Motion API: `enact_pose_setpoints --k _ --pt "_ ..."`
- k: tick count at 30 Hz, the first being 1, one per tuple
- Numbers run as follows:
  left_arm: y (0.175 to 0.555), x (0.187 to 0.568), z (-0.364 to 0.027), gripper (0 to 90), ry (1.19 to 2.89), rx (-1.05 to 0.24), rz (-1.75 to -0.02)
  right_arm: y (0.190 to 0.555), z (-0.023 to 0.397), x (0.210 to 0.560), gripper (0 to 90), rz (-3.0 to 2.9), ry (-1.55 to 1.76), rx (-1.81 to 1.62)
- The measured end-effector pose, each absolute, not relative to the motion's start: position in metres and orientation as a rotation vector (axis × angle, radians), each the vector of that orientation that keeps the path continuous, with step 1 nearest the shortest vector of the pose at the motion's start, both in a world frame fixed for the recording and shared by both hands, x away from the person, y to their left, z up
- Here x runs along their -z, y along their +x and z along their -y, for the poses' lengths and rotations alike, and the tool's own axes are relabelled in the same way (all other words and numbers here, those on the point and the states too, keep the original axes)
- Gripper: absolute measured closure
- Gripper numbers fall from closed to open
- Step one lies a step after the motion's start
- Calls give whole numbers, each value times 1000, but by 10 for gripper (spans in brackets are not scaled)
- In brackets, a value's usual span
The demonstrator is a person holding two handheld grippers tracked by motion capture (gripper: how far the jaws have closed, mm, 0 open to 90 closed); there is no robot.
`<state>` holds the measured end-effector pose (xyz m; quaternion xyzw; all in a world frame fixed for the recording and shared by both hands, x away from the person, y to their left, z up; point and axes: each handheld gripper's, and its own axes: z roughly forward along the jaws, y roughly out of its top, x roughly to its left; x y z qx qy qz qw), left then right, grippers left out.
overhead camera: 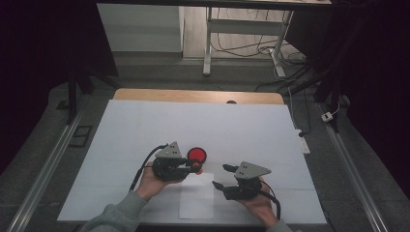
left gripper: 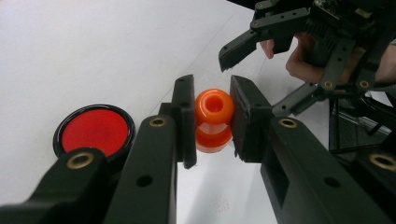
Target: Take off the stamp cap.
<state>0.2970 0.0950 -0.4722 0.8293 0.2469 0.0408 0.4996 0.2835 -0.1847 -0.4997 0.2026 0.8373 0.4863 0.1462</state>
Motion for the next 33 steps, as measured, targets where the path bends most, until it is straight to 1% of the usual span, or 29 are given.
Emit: enact_pose_setpoints --k 25,33 --pt "296 473 -92 724 2009 -95 -590 283 138 506 318 -2450 514 -1386" --pt "296 475 -91 724 2012 -92 -593 284 132 506 334 -2449 516 -1377"
